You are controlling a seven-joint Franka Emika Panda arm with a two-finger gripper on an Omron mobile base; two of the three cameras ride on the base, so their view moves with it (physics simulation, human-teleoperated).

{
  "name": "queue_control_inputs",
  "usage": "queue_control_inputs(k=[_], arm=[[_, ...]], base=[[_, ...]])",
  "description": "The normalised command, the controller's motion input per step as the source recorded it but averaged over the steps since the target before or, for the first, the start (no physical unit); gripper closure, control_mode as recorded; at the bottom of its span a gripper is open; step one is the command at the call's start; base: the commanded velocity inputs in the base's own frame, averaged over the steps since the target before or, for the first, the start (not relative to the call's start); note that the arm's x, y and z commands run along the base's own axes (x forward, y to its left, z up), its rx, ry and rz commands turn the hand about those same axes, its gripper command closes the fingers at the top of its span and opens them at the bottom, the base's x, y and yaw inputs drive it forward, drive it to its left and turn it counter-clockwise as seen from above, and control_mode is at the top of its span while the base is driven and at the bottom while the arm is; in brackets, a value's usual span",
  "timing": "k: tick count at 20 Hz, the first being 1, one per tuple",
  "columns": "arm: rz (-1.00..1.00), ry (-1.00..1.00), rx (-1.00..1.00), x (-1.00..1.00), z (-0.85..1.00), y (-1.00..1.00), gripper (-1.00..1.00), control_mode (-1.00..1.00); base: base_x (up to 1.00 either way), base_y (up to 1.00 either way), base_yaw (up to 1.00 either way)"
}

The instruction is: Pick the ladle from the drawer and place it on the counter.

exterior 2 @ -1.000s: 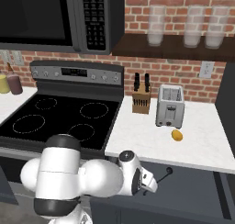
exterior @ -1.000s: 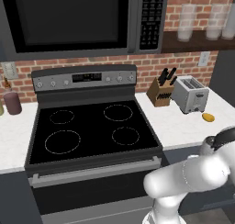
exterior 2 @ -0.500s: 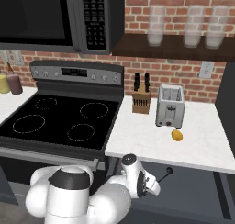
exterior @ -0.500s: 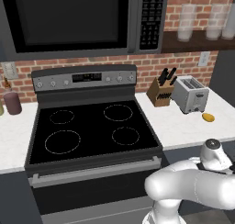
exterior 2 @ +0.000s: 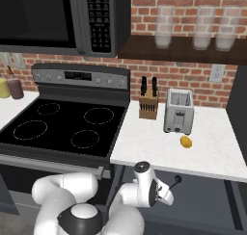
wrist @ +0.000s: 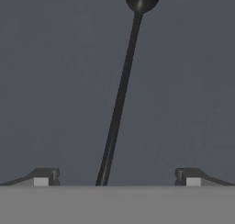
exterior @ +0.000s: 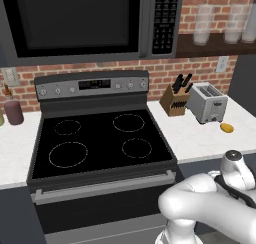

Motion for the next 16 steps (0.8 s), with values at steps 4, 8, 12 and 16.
queue_control_inputs(k=[4, 8, 12, 16], arm=[[0.0, 0.0, 0.0, 0.0, -0.18, 0.0, -1.0, -1.0], [0.0, 0.0, 0.0, 0.0, -0.13, 0.0, -1.0, -1.0], [0.0, 0.0, 0.0, 0.0, -0.14, 0.0, -1.0, -1.0], [0.0, 0.0, 0.0, 0.0, -0.21, 0.0, -1.0, -1.0]], base=[[0.0, 0.0, 0.0], [0.0, 0.0, 0.0], [0.0, 0.0, 0.0], [0.0, 0.0, 0.0]])
